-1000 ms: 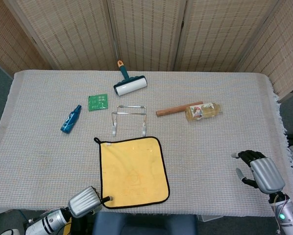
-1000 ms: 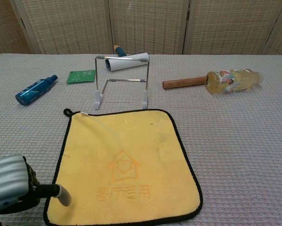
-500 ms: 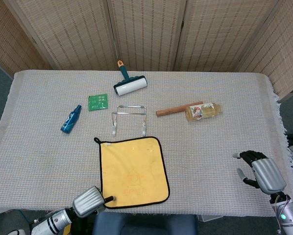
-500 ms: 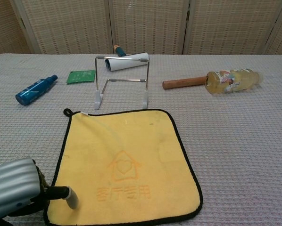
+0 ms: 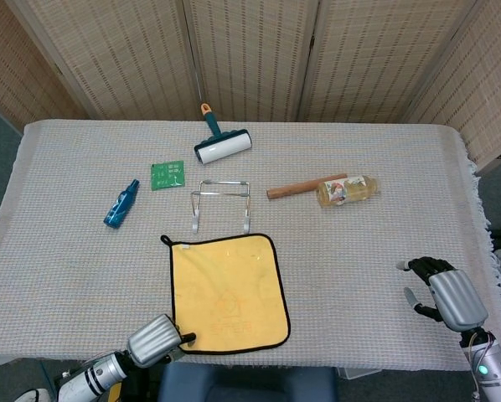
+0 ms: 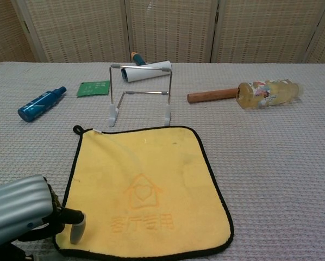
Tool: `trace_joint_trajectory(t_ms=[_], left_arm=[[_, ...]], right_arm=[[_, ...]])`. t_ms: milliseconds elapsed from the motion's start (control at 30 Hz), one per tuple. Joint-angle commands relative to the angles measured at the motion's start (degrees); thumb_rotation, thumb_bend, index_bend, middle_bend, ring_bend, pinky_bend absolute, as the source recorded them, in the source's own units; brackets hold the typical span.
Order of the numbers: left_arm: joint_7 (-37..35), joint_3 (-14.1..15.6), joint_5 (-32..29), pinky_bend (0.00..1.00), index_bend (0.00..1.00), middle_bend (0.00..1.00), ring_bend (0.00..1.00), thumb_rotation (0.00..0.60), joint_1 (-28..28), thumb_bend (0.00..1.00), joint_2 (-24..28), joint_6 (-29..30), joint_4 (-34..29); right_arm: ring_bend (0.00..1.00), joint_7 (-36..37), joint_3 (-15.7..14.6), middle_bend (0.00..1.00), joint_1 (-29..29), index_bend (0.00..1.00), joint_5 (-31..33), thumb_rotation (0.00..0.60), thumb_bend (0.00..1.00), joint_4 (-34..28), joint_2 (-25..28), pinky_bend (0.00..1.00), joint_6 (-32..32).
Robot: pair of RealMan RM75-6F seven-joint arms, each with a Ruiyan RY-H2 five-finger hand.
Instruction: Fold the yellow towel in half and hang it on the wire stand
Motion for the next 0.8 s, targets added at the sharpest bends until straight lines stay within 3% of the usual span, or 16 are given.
trace_joint_trajectory(t_ms=[33,167,367,467,600,667,800], left_arm=[[-0.68,0.17,-0.15,0.91,0.58,0.99,0.91,0.600,-0.36,0.39,-0.26,-0.16,-0.05],[-1.32,-0.07,-0.50,0.91,0.60,0.99,0.91,0.600,-0.71,0.46,-0.45,0.14,-0.30],[-2.04,-0.32,-1.07,0.91,0.61,0.99,0.92,0.600,-0.84,0.47,-0.68,0.88,-0.51],[-2.46,-0.30,-1.29,0.91,0.61,0.99,0.92,0.600,-0.65,0.47,-0.91,1.49,-0.36],[-3.26,-0.28,-1.56,0.91,0.60,1.00,0.92,0.600,-0.34,0.47,-1.46,2.39,0.56],[-3.45,-0.27,-1.67,0.91,0.60,1.00,0.92,0.600,-0.26,0.47,-1.61,2.60,0.89],[-3.76,-0.12,-1.90,0.91,0.60,1.00,0.92,0.600,-0.05,0.47,-1.73,3.03,1.21]], right_arm=[[0.34,-0.06,-0.17,0.38,0.37,0.31,-0.74,0.600,0.43,-0.19,-0.20,0.35,-0.17],[0.34,0.35,-0.75,0.38,1.62,0.31,-3.03,0.600,0.43,-1.24,-0.56,0.35,-1.08],[0.40,-1.97,-1.24,0.41,5.50,0.31,-7.48,0.600,0.43,-2.42,-2.13,0.40,-4.73],[0.51,-4.03,-1.40,0.47,7.91,0.31,-9.65,0.600,0.43,-2.71,-3.81,0.52,-7.37],[0.73,-6.57,-1.53,0.66,11.77,0.31,-11.73,0.600,0.41,-3.03,-6.54,0.78,-12.32],[0.83,-6.98,-1.60,0.76,13.46,0.31,-12.16,0.600,0.40,-3.07,-7.88,0.84,-14.62],[0.95,-8.87,-2.06,0.85,16.73,0.31,-13.19,0.600,0.37,-2.69,-10.78,0.94,-19.16]])
